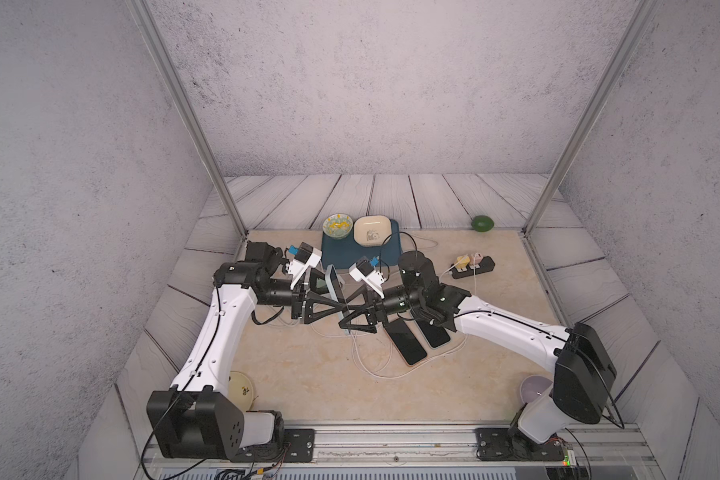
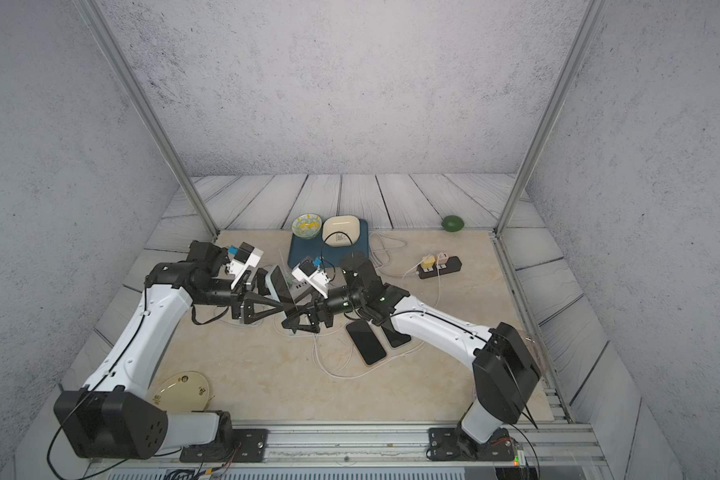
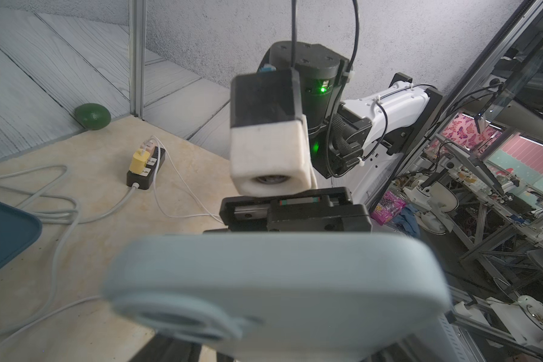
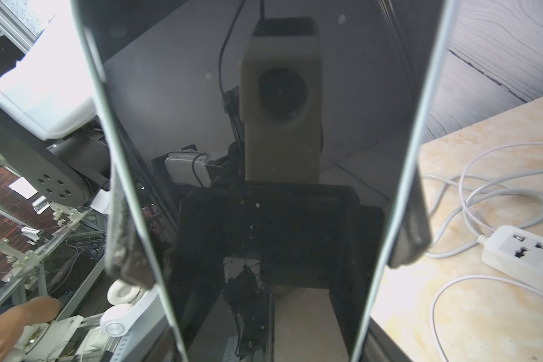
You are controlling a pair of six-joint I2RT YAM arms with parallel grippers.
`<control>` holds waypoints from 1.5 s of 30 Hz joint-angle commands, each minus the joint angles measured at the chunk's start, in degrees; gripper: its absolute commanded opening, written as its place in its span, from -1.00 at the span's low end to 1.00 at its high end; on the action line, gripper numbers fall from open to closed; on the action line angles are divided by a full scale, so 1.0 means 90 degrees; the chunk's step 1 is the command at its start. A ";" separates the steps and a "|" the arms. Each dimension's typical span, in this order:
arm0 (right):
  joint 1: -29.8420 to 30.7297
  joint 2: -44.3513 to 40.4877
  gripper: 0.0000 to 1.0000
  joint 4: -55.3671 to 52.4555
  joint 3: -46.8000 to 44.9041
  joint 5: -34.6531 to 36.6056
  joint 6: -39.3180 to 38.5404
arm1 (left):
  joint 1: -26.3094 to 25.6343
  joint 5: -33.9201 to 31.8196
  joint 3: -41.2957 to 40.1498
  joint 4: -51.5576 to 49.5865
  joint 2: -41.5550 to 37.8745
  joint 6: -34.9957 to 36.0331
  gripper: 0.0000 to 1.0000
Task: Unplug the charging cable from the phone
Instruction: Place the phone at the center of the board.
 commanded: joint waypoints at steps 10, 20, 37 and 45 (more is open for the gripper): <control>0.0018 0.0064 -0.10 0.0413 0.0000 -0.0291 0.0074 | 0.0025 0.0214 0.0180 -0.0199 -0.0154 0.0334 0.97; -0.0118 -0.0201 -0.43 0.0689 -0.0310 -0.0127 0.0124 | 0.0019 -0.0035 0.0182 -0.0332 -0.0160 0.0493 0.96; -0.0921 -0.1355 -0.58 -0.1122 -0.1007 0.1190 -0.0524 | 0.0214 -0.0402 0.0020 -0.0146 -0.0201 0.0386 0.96; -0.1265 -0.1502 -0.65 -0.3914 -0.0350 0.3171 -0.1304 | 0.0224 -0.0432 0.0011 -0.0154 -0.0250 0.0362 0.96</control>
